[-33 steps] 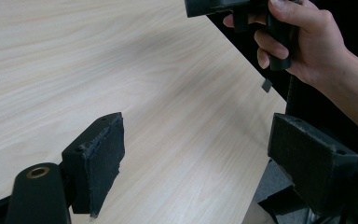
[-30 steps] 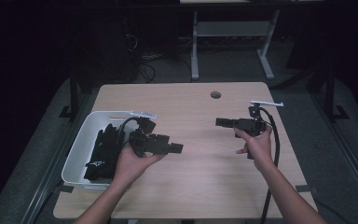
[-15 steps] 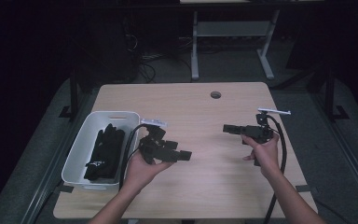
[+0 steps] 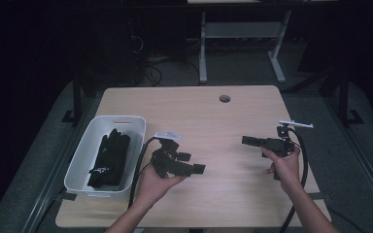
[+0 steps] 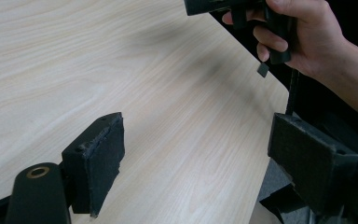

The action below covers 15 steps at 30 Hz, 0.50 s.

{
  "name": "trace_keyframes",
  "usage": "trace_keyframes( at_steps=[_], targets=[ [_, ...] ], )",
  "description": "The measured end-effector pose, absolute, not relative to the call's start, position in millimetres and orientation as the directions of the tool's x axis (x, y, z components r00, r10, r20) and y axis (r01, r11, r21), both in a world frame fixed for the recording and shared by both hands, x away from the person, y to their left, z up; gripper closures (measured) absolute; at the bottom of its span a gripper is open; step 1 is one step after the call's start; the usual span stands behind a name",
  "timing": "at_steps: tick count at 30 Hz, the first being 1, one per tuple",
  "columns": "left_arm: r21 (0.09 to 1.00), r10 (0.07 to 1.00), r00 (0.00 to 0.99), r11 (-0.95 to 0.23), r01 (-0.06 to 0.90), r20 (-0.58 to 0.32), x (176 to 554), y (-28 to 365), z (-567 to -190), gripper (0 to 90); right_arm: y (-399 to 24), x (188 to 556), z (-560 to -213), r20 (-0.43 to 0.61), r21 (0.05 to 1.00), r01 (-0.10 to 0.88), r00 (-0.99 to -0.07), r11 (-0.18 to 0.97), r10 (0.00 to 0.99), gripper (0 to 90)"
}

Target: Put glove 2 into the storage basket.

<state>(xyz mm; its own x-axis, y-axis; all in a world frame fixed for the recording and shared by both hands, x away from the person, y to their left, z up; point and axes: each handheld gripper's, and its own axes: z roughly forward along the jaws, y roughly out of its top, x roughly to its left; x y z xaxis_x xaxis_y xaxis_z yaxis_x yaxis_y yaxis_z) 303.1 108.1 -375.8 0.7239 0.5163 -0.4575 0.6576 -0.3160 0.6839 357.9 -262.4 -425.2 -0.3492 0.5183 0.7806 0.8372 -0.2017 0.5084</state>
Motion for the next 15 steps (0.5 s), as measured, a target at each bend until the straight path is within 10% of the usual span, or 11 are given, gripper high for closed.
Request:
trace_keyframes(
  at_steps=[15],
  targets=[
    [0.688,0.508,0.723,-0.304,0.659,-0.468,295.8,102.2,-394.6,18.5,-274.9,343.3,-440.3,0.778,0.497,0.849,-0.344,-0.180,0.526,35.8]
  ],
)
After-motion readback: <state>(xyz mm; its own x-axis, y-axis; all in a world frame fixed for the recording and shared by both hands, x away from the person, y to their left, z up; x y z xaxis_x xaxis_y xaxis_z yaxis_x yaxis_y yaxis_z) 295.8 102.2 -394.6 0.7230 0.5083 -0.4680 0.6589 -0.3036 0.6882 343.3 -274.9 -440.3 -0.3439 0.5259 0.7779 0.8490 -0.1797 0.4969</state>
